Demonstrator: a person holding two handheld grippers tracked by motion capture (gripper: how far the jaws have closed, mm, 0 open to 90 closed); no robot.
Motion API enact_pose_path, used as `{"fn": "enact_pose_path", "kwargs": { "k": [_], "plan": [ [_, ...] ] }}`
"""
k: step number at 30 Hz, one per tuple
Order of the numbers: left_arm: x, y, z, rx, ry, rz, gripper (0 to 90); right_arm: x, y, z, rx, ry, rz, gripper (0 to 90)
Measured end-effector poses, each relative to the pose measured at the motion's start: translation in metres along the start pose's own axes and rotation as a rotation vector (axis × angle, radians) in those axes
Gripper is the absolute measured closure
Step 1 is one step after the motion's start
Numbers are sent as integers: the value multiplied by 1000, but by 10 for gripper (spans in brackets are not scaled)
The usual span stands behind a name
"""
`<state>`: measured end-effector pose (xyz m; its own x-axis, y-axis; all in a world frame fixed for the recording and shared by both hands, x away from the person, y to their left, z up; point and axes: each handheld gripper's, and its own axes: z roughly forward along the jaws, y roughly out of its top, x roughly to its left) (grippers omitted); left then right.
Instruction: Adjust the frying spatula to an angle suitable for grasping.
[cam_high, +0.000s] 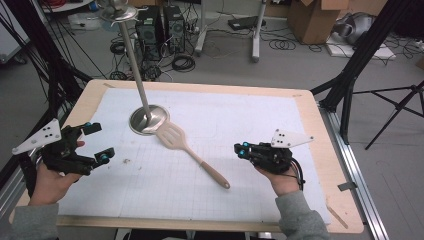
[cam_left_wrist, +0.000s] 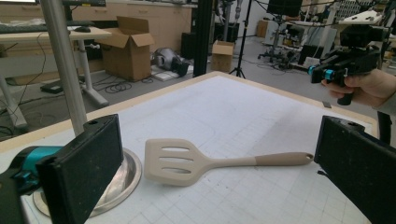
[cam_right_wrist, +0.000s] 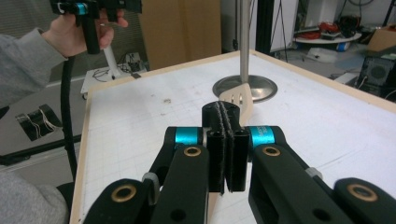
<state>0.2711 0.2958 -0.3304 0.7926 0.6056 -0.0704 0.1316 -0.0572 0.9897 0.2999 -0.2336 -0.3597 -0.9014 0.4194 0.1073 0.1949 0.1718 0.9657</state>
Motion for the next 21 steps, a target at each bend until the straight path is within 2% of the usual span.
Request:
{"fn": "enact_pose_path", "kwargs": {
  "k": [4,10,16,21],
  "plan": [
    [0,-1,0,6,1,0,18,0,-5,8,38,-6,19,893],
    [0,-2,-1,8,6,-2,18,3,-7,18,59,-1,19,893],
    [1,-2,-1,11,7,-5,18,5,-16,31,97,6,48,892],
    [1,-3,-1,12,9,-10,18,7,-22,41,140,10,40,892]
  ]
}}
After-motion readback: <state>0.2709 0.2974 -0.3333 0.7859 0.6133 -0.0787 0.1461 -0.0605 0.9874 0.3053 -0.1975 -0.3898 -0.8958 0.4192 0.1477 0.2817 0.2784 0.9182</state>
